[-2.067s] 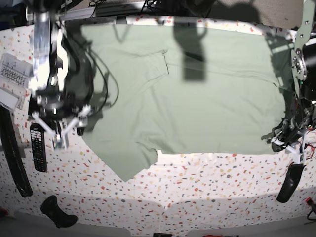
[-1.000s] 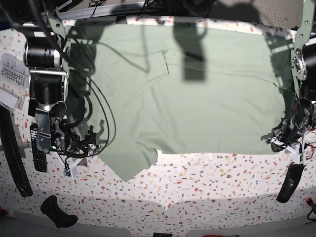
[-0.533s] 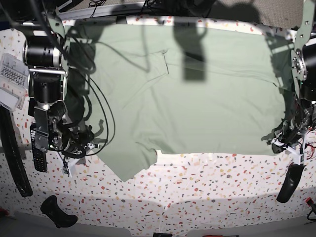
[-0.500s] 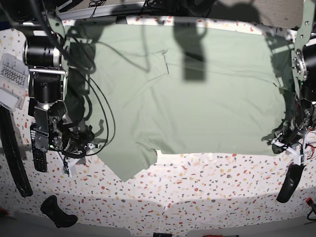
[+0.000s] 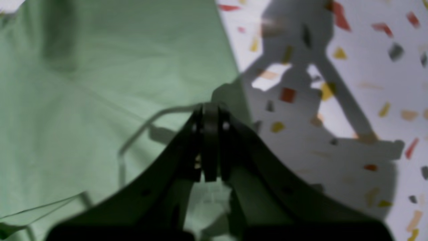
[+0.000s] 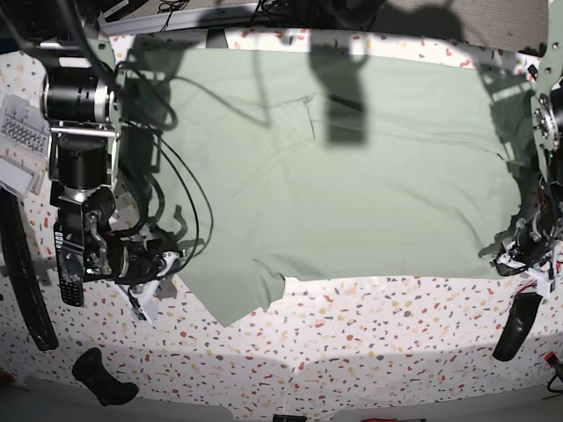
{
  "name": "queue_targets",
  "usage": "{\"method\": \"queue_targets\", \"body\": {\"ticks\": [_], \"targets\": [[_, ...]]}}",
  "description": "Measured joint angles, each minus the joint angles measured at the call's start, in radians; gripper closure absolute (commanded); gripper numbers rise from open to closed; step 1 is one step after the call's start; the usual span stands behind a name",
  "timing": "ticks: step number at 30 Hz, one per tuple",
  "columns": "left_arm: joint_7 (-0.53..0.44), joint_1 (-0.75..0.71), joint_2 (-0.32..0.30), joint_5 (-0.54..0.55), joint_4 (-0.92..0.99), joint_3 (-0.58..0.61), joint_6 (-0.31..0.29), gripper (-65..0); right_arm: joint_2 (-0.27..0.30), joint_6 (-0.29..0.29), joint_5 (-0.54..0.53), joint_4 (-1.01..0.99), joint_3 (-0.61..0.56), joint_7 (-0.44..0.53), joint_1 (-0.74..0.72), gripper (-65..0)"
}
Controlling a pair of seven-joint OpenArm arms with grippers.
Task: Fold the T-shirt properly
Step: 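Lift the hem with both grippers and fold it over toward the collar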
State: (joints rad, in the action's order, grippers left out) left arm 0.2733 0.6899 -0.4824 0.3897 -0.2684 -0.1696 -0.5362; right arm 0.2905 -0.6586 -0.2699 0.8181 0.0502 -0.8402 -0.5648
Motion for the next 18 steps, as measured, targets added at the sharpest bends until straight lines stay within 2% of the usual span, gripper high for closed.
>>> {"method": "queue_targets", "body": {"ticks": [2,4,11,18], "targets": [[0.021,0.0,-0.001,0.05,-0.002,0.0,-0.075,0.0,0.0,-0.005,-0.039,0.034,0.0,-0.039,0.002,0.0],[0.038,-0.007,0.0,0.068,-0.027,0.0,-0.121,0.0,0.0,-0.012,-0.061,0.075,0.0,-0.048,0.014,0.0],[0.118,-0.097,-0.012,0.066,-0.193,0.001,-0.119,0.0,0.0,-0.016,-0.061,0.298,0.0,-0.08,0.153,0.0],[0.189,-0.259,-0.016,0.142,-0.482,0.005,-0.119,0.0,-0.002,-0.018,-0.064,0.552,0.01,-0.111,0.309,0.0]]}}
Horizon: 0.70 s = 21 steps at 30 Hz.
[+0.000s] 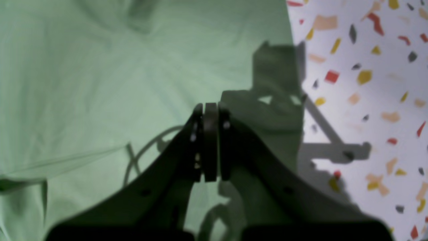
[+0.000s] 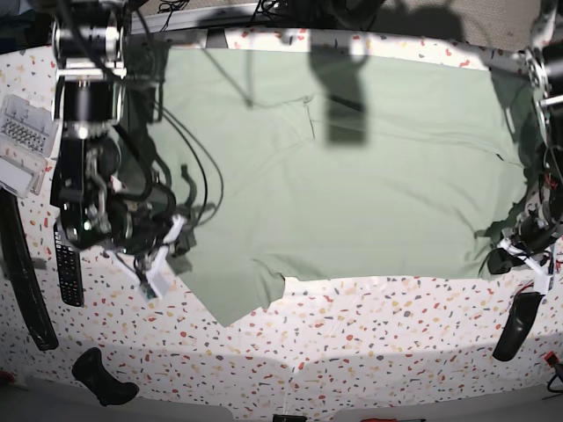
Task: Fold the T-shirt properly
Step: 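Lift the hem with both grippers and fold it over toward the collar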
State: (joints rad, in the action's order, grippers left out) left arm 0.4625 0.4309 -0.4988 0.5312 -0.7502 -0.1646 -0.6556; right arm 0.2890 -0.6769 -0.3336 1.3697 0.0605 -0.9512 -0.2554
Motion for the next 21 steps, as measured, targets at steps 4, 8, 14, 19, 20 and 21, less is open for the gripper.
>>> {"method": "queue_targets", "body": {"ticks": [4,8,14,19,20,21], "targets": [[0.009,-0.076,-0.001,0.002,-0.14,0.0,0.0,0.0,-0.004,-0.001,0.0,0.109,0.07,-0.039,0.061,0.0],[0.01,-0.124,-0.023,0.002,-0.211,0.002,0.0,0.0,-0.002,-0.001,-0.001,0.164,0.187,-0.047,0.102,0.0],[0.012,-0.142,-0.067,0.004,-0.232,0.001,0.0,0.0,0.005,-0.001,-0.058,0.182,0.265,-0.062,0.173,0.0],[0.01,-0.142,-0.069,0.088,-0.232,0.001,0.001,0.0,0.005,-0.001,-0.057,0.182,0.262,-0.058,0.15,0.0],[0.009,-0.142,-0.066,0.104,-0.232,0.001,0.001,0.0,0.005,0.0,-0.053,0.182,0.262,-0.035,0.139,-1.3],[0.008,-0.14,-0.065,0.109,-0.232,0.001,0.0,0.0,0.005,-0.001,-0.052,0.181,0.262,-0.016,0.127,-9.4]]}}
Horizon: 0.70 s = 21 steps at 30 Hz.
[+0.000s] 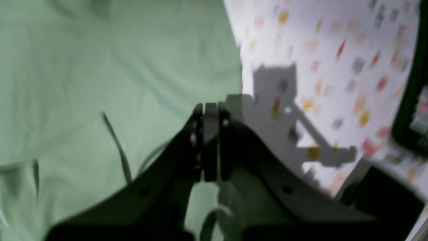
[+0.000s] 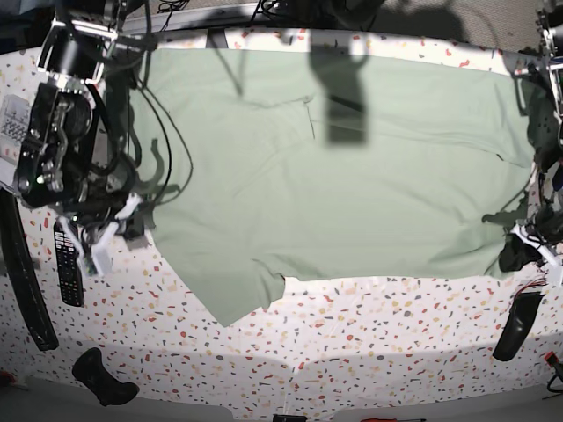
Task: Fold the T-shirt properly
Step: 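Lift the hem with both grippers and fold it over toward the collar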
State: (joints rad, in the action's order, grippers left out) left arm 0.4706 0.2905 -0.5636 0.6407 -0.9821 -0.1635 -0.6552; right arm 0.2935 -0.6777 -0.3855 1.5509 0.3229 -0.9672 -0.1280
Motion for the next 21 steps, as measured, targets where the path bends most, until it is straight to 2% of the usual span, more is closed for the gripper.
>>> {"method": "queue_targets", "body": {"ticks": [2,3,7,12,16,21], "targets": [[0.002,0.001,0.002,-0.001,0.0,0.0,0.0,0.0,0.001,0.0,0.015,-0.018,0.0,0.006,-0.033,-21.6],[0.001,0.0,0.002,-0.001,0.0,0.0,0.0,0.0,0.001,0.0,0.026,-0.047,0.0,0.027,-0.054,-24.2],[0.003,0.002,0.002,-0.003,0.0,0.0,0.0,0.0,0.001,-0.002,0.061,-0.274,0.0,0.112,-0.143,-24.8],[0.003,0.004,0.004,-0.002,-0.001,0.001,0.0,0.0,0.004,0.005,0.08,-0.647,0.001,0.108,-0.384,-24.8],[0.002,0.001,0.003,-0.003,-0.002,0.0,0.0,0.0,0.002,0.0,0.184,-0.869,0.0,0.186,-0.554,-24.8],[0.002,0.001,0.004,-0.003,-0.002,0.0,0.0,0.0,-0.012,0.001,0.321,-1.012,-0.036,0.243,-0.582,-24.8]]}}
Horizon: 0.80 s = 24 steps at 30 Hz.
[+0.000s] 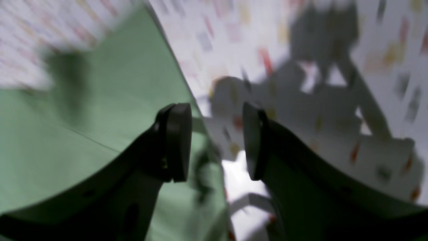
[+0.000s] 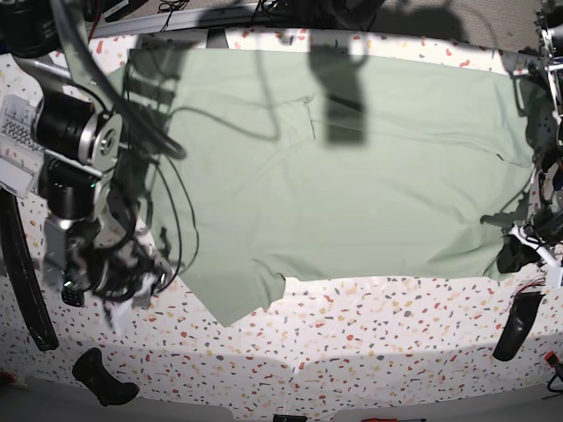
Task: Fold the T-shirt properly
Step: 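Lift the hem with both grippers and fold it over toward the collar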
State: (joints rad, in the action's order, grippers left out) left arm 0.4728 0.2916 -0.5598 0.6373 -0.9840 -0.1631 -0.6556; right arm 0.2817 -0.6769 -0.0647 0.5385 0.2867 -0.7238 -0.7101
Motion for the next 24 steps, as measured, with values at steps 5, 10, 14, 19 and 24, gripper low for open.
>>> {"method": "queue_targets", "body": {"ticks": [5,10,14,19,24], "targets": [[0.0,0.0,0.0,-0.002,0.0,0.0,0.001,0.0,-0.037,0.003,0.101,-0.042,-0.062,0.079,-0.005,-24.8],[0.0,0.0,0.0,-0.001,0.0,0.0,0.0,0.0,-0.078,0.003,0.103,-0.047,-0.064,0.111,-0.002,-24.8],[-0.001,0.0,0.0,-0.001,0.0,0.0,0.0,0.0,-0.094,0.007,0.197,-0.047,-0.064,0.185,-0.002,-24.9],[0.0,0.0,0.0,-0.001,0.0,0.0,0.001,0.0,-0.085,0.011,0.179,-0.048,-0.064,0.192,-0.005,-35.0],[0.0,0.0,0.0,-0.001,0.0,0.0,0.0,0.0,-0.079,0.014,0.151,-0.048,-0.064,0.181,-0.004,-36.6]]}}
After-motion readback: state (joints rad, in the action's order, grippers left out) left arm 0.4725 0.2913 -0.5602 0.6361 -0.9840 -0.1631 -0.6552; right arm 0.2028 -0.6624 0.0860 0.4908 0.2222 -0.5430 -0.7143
